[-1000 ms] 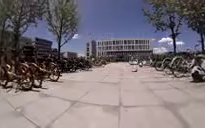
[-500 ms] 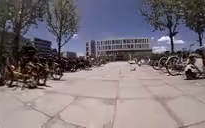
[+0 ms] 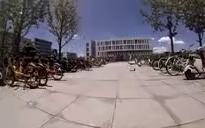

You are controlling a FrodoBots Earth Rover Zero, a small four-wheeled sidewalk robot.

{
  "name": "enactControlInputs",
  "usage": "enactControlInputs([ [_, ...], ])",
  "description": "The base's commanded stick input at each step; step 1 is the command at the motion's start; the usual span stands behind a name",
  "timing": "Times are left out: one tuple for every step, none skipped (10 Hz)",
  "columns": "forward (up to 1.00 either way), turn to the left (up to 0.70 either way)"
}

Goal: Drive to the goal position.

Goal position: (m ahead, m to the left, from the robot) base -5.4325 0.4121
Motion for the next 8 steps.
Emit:
enactControlInputs([
  [-0.32, 0.0],
  [-0.22, 0.0],
  [-0.12, 0.0],
  [-0.02, 0.0],
  [0.0, 0.0],
  [0.0, 0.0],
  [0.0, 0.0],
  [0.0, 0.0],
])
